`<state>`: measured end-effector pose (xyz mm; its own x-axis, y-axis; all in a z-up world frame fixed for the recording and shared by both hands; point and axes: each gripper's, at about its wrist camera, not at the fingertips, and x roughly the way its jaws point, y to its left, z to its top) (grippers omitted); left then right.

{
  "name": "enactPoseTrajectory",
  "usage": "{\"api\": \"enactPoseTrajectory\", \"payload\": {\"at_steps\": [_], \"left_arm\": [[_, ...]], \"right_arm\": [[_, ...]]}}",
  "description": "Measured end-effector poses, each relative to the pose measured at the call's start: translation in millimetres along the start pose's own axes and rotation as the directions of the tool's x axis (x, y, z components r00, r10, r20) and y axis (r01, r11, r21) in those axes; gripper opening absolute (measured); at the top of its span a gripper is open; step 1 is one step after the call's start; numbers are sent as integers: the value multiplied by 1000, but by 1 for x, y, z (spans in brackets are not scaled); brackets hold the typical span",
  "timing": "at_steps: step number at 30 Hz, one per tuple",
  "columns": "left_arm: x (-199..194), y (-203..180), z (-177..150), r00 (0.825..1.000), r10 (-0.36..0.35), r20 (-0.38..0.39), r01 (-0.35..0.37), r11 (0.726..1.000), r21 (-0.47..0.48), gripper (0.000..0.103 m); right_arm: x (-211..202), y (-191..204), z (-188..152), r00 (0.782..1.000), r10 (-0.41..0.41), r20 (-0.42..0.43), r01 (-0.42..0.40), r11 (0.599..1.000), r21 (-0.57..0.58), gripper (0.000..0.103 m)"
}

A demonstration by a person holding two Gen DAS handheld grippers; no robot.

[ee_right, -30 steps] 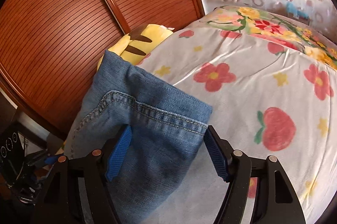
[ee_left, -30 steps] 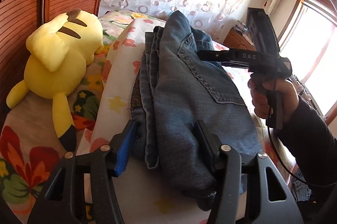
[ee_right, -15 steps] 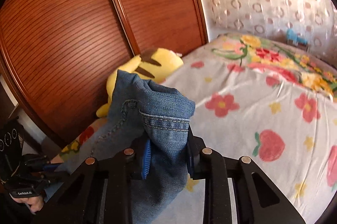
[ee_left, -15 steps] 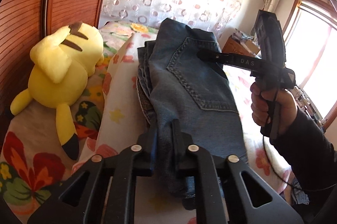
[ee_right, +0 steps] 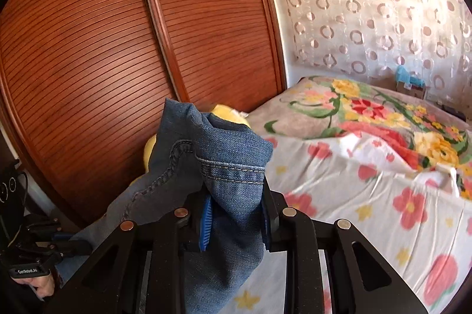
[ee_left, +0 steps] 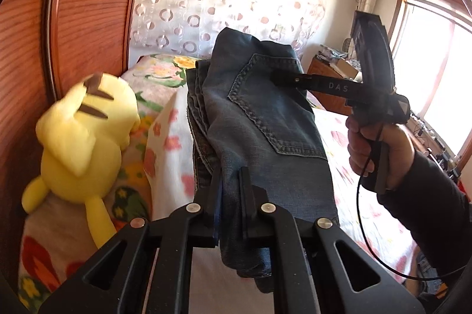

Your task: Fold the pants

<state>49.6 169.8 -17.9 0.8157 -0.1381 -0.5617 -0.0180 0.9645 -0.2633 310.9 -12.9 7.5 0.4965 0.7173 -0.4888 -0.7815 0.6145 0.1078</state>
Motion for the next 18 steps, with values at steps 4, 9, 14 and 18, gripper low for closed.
{"api": "enactPoseTrajectory", "payload": {"at_steps": [4,9,14,18], "left_arm": [[26,13,25,1000,14,-6,-14,1000,16,10],[59,25,52,999,30,-21,-29,999,38,10],[87,30,67,998,50,-39,-48,997,60,10],[109,41,68,995,71,-68,-68,996,52,10]], "right_arm": [[17,-11,18,1000,-31,2,31,1000,-2,27],[43,-22,41,997,-72,-4,72,997,-12,27],[76,-40,56,996,-89,-28,89,996,4,27],[106,-52,59,994,-88,-62,89,996,3,29]]}}
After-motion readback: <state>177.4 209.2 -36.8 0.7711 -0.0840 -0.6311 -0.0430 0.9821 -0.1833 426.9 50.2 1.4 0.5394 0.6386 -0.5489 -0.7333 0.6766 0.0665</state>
